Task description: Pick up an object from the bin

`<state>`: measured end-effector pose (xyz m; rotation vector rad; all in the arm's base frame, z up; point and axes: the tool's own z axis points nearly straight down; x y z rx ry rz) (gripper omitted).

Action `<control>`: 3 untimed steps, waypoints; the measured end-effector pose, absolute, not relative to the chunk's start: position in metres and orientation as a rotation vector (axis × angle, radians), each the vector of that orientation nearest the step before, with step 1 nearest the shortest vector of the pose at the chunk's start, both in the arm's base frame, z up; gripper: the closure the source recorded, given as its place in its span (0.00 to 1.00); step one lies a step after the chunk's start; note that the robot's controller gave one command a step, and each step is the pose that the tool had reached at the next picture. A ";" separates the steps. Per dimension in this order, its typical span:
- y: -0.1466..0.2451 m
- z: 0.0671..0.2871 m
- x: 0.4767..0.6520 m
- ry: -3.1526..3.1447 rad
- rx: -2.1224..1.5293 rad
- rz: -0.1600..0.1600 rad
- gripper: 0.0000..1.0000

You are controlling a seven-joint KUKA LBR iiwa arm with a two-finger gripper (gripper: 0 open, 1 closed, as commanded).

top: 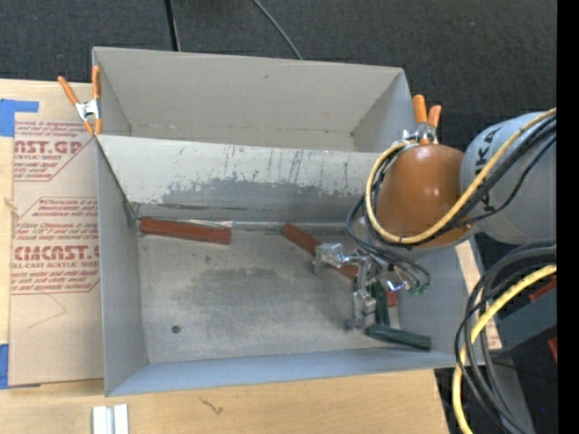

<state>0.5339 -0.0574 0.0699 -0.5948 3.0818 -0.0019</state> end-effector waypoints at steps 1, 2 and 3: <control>-0.088 0.071 0.563 3.042 -0.785 0.008 0.00; -0.110 0.091 0.558 3.077 -0.619 0.002 0.00; -0.119 0.085 0.567 3.116 -0.380 0.001 0.00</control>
Offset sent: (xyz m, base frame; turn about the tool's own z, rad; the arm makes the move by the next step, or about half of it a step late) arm -0.0007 -0.0577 0.0430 0.1325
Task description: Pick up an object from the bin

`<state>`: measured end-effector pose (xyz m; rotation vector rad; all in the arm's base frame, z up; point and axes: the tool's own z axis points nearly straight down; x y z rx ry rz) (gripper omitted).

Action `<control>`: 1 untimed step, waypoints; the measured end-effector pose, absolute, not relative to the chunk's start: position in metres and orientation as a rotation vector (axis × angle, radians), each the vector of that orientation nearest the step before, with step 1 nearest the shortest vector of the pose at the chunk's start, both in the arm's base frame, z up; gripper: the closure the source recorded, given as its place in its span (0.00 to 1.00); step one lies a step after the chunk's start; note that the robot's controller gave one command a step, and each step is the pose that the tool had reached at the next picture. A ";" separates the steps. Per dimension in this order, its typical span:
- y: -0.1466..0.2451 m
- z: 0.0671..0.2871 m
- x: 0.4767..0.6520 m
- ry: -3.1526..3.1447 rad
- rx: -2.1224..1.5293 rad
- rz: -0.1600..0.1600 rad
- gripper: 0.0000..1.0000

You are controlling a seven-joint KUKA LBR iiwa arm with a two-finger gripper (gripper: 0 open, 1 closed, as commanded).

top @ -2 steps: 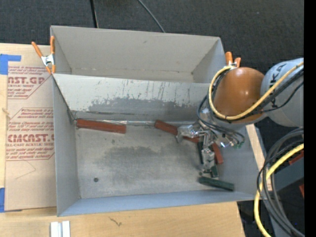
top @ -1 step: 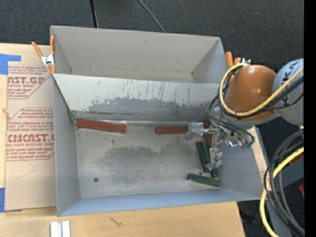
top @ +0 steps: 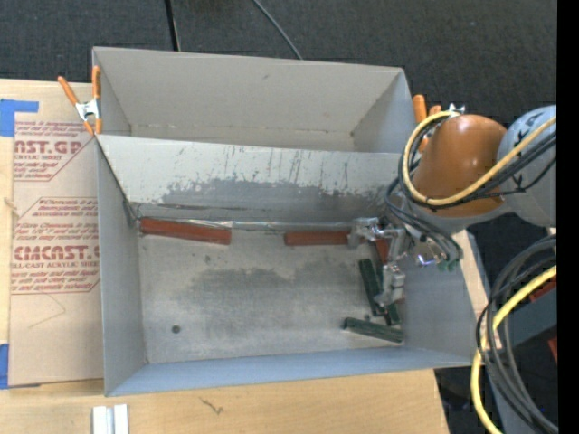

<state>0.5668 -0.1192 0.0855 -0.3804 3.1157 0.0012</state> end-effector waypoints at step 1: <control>-0.120 0.081 0.569 3.112 -0.387 0.001 0.00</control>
Offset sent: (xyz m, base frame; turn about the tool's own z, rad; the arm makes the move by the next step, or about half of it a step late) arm 0.0106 0.0010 0.0137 -0.2283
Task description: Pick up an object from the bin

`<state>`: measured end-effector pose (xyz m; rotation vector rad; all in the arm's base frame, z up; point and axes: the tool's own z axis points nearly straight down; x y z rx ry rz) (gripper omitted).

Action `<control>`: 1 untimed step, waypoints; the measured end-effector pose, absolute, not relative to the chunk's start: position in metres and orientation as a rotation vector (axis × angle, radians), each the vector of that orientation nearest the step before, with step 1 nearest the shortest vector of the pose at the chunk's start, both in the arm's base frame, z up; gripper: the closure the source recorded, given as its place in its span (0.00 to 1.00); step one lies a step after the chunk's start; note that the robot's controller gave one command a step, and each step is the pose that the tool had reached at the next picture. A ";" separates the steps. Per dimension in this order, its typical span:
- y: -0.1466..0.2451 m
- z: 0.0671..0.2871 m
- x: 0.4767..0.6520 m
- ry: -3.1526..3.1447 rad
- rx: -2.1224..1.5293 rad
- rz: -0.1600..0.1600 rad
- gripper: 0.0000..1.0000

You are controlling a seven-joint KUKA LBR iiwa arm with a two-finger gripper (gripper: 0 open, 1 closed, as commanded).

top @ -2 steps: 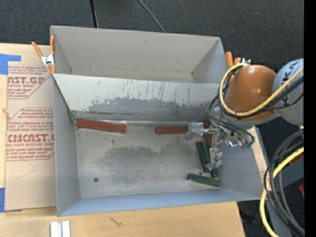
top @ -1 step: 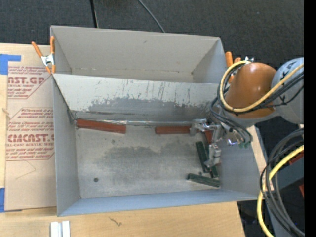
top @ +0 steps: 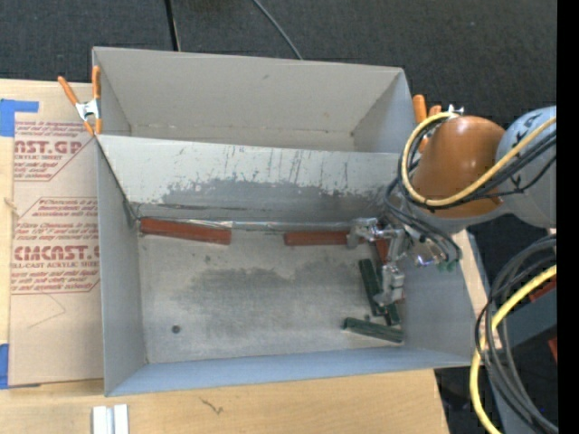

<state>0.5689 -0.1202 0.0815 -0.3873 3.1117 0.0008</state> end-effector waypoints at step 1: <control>-0.119 0.084 0.532 3.099 -0.529 0.003 0.00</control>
Offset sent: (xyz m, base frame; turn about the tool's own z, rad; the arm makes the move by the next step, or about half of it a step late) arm -0.0818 -0.0360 -0.0115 -0.3553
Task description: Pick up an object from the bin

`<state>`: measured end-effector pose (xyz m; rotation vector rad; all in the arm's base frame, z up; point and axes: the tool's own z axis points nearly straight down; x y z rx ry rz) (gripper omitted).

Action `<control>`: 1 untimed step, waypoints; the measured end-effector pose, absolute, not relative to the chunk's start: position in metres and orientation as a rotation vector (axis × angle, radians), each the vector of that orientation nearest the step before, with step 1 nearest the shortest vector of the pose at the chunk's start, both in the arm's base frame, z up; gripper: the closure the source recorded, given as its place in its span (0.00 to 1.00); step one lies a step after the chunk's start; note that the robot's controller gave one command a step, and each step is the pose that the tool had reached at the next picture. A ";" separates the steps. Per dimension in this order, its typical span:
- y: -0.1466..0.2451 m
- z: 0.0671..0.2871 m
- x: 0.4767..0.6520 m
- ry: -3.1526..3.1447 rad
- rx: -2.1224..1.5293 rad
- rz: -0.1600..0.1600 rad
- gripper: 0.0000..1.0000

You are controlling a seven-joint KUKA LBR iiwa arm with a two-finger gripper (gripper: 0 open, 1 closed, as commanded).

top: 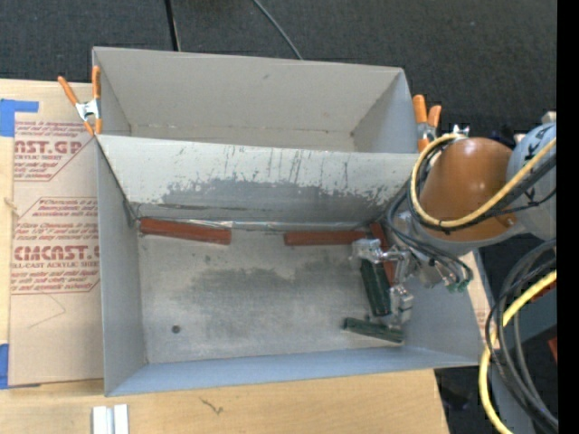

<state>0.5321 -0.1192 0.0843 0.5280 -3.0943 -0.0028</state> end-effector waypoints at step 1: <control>-0.139 0.077 0.508 -3.037 0.818 -0.001 0.00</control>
Offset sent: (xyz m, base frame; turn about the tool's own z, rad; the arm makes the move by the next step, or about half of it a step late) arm 0.0507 -0.0074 -0.0143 -0.5146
